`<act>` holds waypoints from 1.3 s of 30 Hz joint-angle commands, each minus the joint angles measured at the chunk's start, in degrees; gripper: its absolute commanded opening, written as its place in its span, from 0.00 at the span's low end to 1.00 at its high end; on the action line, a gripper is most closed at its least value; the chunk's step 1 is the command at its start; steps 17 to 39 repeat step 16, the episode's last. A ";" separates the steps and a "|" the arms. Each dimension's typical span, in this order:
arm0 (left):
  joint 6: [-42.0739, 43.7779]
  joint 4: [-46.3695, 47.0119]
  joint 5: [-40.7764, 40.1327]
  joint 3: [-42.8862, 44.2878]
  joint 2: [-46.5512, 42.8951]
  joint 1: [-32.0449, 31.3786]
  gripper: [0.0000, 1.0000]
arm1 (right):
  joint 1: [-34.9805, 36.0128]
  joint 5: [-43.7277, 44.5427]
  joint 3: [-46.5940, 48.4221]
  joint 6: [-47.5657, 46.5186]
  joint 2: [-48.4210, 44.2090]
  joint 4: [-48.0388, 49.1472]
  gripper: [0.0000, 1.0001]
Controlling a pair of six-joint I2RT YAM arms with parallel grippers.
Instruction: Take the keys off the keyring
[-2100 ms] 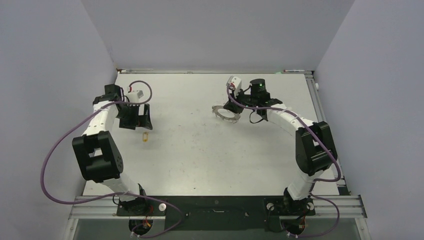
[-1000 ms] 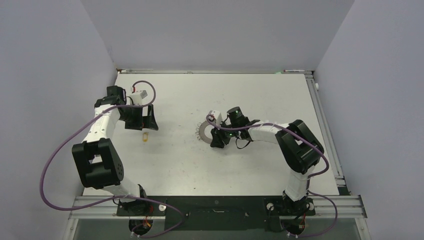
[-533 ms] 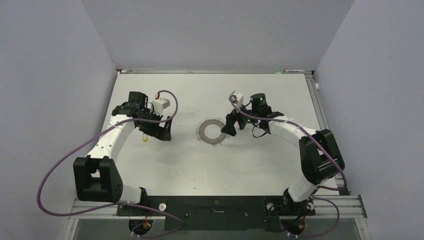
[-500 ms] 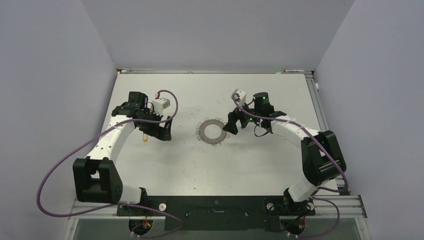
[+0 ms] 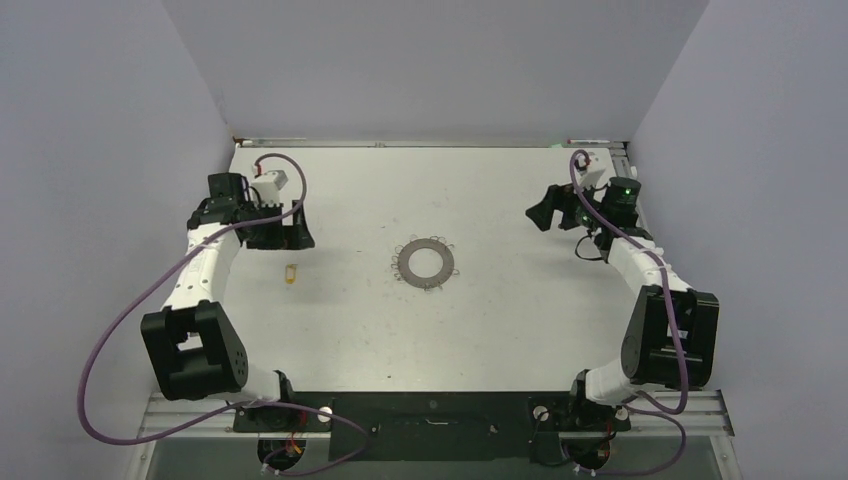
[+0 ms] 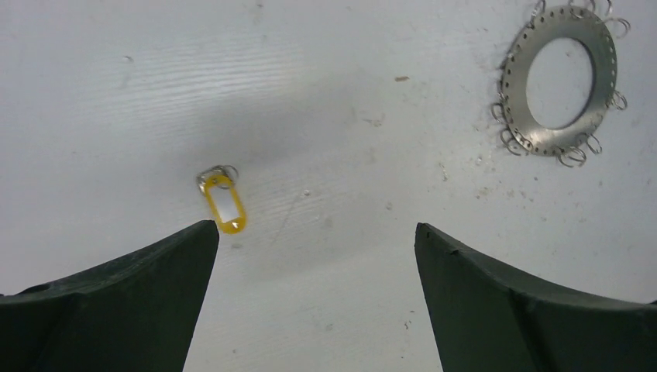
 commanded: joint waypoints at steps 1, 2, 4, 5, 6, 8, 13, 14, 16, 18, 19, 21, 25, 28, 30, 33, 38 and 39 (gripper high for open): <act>-4.15 7.00 -2.35 5.31 2.29 2.34 0.96 | -2.94 -0.58 -3.50 3.68 -1.33 6.59 0.90; -4.20 7.62 -3.79 5.80 2.71 2.38 0.96 | -3.10 -0.01 -3.79 2.62 -1.04 6.43 0.90; -4.31 8.77 -6.62 6.79 3.61 2.34 0.96 | -3.19 0.82 -4.49 1.63 -0.40 6.68 0.90; -4.62 9.31 -8.07 7.32 4.09 2.38 0.96 | -3.28 0.89 -4.69 1.26 0.16 6.70 0.90; -5.17 10.32 -9.33 7.72 4.41 2.38 0.96 | -3.29 1.05 -4.75 0.69 0.77 6.61 0.90; -6.02 11.33 -10.17 8.09 4.75 2.39 0.96 | -3.29 1.20 -4.79 0.54 1.75 6.53 0.90; -5.69 11.12 -11.90 7.58 4.18 2.38 0.96 | -3.29 1.72 -4.80 -1.94 2.03 6.05 0.90; -5.16 11.36 -12.01 6.99 3.64 2.44 0.96 | -3.29 1.75 -4.84 -1.94 2.00 6.13 0.90; -4.83 12.07 -11.71 5.63 2.53 2.49 0.96 | -3.29 1.61 -4.94 -1.75 2.26 6.48 0.90; -4.83 12.07 -11.71 5.63 2.53 2.49 0.96 | -3.29 1.61 -4.94 -1.75 2.26 6.48 0.90; -4.83 12.07 -11.71 5.63 2.53 2.49 0.96 | -3.29 1.61 -4.94 -1.75 2.26 6.48 0.90; -4.83 12.07 -11.71 5.63 2.53 2.49 0.96 | -3.29 1.61 -4.94 -1.75 2.26 6.48 0.90; -4.83 12.07 -11.71 5.63 2.53 2.49 0.96 | -3.29 1.61 -4.94 -1.75 2.26 6.48 0.90; -4.83 12.07 -11.71 5.63 2.53 2.49 0.96 | -3.29 1.61 -4.94 -1.75 2.26 6.48 0.90; -4.83 12.07 -11.71 5.63 2.53 2.49 0.96 | -3.29 1.61 -4.94 -1.75 2.26 6.48 0.90; -4.83 12.07 -11.71 5.63 2.53 2.49 0.96 | -3.29 1.61 -4.94 -1.75 2.26 6.48 0.90; -4.83 12.07 -11.71 5.63 2.53 2.49 0.96 | -3.29 1.61 -4.94 -1.75 2.26 6.48 0.90; -4.83 12.07 -11.71 5.63 2.53 2.49 0.96 | -3.29 1.61 -4.94 -1.75 2.26 6.48 0.90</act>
